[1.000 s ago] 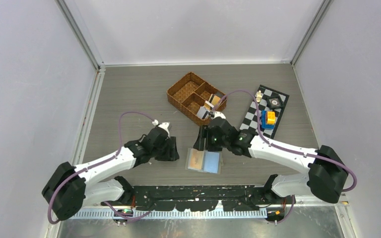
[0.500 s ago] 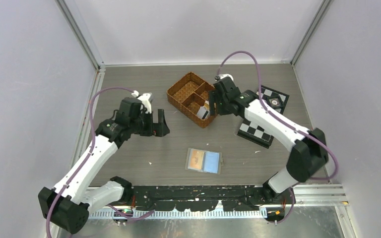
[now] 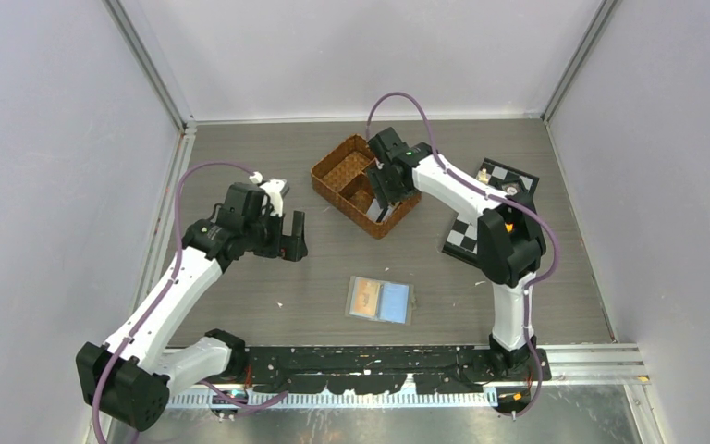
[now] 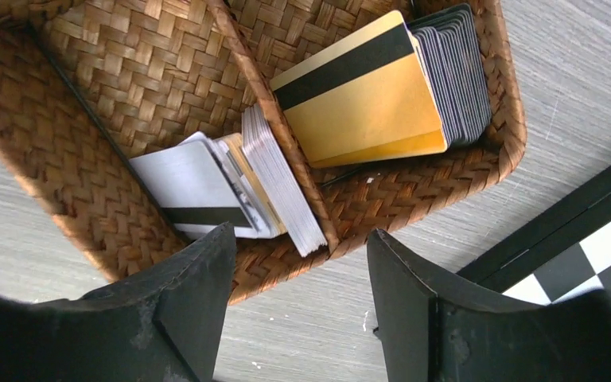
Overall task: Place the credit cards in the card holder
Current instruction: Pick up the credit card from the storage box.
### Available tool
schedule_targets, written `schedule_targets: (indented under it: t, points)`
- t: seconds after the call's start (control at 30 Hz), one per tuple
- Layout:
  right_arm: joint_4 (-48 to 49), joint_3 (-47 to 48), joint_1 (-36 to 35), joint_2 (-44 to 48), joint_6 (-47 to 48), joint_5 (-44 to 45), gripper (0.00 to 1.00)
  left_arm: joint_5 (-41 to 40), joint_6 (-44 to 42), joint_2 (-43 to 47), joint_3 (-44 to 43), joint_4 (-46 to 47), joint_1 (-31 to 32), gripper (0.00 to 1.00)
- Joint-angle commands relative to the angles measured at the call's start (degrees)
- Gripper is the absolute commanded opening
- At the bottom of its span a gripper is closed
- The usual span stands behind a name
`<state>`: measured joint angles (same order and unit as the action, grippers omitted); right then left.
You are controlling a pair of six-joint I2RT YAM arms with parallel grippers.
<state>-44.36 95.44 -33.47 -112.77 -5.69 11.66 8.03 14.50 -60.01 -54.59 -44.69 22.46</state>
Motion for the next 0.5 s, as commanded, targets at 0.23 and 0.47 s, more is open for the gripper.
schedule_targets:
  t: [0.23, 0.47]
  points:
    - [-2.4, 4.9, 0.0, -2.9, 4.9, 11.2, 0.57, 0.6, -1.4, 0.9, 0.3, 0.0, -0.6, 0.99]
    - [-1.7, 5.0, 0.0, -1.6, 5.3, 13.3, 0.51, 0.8, -1.4, 0.9, 0.3, 0.1, -0.7, 0.99]
